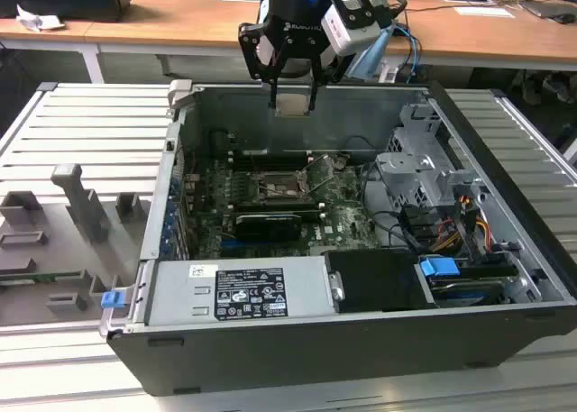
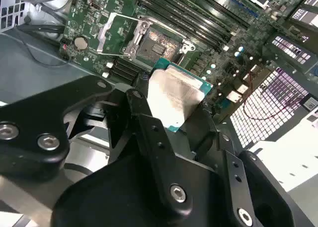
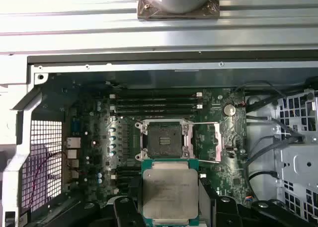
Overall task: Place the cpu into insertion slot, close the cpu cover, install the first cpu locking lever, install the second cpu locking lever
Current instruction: 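Place the cpu into insertion slot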
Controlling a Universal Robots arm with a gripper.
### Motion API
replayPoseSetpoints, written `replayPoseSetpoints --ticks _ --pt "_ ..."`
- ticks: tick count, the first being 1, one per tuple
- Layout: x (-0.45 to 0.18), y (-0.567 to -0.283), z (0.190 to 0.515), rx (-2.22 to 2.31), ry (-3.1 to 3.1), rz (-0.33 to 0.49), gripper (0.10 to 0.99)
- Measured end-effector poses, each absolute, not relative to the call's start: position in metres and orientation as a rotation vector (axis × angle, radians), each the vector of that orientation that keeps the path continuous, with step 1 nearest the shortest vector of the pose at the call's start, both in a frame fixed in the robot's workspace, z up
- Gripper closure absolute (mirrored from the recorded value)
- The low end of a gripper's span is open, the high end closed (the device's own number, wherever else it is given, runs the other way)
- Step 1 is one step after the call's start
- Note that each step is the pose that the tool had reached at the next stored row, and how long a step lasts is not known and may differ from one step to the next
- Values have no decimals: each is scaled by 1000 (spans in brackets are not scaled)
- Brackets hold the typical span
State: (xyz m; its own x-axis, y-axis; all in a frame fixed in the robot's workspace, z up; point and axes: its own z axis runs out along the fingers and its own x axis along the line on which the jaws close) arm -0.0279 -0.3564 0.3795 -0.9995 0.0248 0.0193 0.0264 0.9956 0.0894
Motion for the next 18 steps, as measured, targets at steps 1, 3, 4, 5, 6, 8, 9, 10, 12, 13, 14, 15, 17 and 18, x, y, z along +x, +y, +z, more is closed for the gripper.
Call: replayPoseSetpoints --ticks 1,3,4,5,6,8,9,10,12,13,14,15,17,18 --pt "-28 -356 380 -40 -3120 -140 549" --pt "-28 -356 379 -55 -3121 -133 549" --pt "-28 -356 379 -69 -3121 -131 549" --pt "-28 -356 379 -83 -3121 -129 549" --pt "-28 -356 379 -103 -3121 -127 549" --pt "-28 -356 378 -124 -3121 -127 549" --pt "-28 -356 378 -139 -3120 -127 549" --pt "-28 -356 378 -150 -3120 -127 549" --pt "-28 -356 378 -179 -3119 -127 549" --pt "-28 -356 378 -194 -3119 -127 549" --pt "-28 -356 378 -210 -3118 -128 549" --pt "-28 -356 378 -228 -3118 -128 549" --pt "-29 -356 377 -273 -3115 -128 549" --pt "-29 -356 377 -282 -3115 -128 549"
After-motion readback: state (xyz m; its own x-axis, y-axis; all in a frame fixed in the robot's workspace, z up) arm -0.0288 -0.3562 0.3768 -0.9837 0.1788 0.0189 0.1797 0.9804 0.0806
